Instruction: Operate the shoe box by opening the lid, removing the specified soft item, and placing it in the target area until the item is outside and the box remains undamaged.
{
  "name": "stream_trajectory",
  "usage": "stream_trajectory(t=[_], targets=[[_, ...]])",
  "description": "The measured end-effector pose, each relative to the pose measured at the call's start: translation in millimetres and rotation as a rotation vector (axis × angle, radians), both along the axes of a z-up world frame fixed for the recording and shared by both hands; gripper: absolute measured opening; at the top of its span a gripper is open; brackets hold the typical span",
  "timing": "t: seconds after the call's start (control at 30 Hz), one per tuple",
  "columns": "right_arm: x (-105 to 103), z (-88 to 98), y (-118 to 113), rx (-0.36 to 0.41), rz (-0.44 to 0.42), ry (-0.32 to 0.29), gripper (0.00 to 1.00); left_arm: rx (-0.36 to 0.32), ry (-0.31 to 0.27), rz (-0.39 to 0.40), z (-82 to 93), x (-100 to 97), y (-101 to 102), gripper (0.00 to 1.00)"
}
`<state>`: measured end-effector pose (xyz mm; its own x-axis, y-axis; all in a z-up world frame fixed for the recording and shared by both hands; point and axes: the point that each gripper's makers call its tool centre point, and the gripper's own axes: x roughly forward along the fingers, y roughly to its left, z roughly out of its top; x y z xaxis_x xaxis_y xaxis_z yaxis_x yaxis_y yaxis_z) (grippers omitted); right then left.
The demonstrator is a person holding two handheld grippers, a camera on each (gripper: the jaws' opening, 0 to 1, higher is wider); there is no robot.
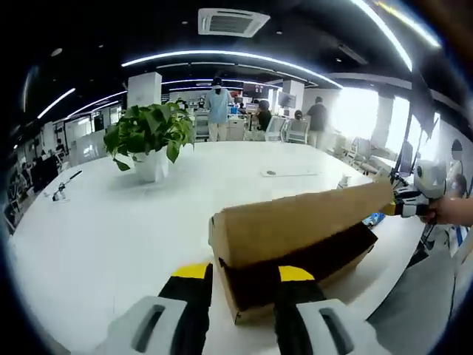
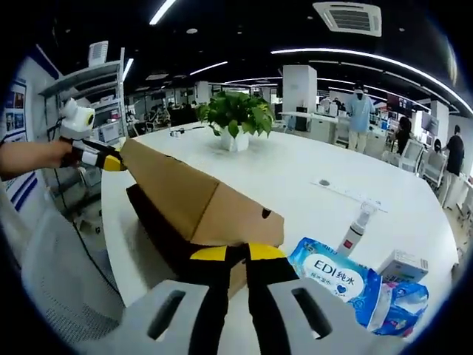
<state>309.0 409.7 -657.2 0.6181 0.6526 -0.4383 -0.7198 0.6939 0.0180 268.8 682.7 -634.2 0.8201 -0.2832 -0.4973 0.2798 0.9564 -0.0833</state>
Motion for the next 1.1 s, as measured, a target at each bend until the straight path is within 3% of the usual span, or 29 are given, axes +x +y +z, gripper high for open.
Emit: stream_trajectory(t=[0.33,1.1], targets=[[-12,-11.0,6,-0.027,0.045,-0.009,0.13,0.02,0.014,-0.063,-4.0,-6.8,-10,0.38],[-35,-26.1,12,-0.116,0.148,-0.009,0.26,0.028,0.069,-0.093,-28.2,-16.5,-13,0.42]])
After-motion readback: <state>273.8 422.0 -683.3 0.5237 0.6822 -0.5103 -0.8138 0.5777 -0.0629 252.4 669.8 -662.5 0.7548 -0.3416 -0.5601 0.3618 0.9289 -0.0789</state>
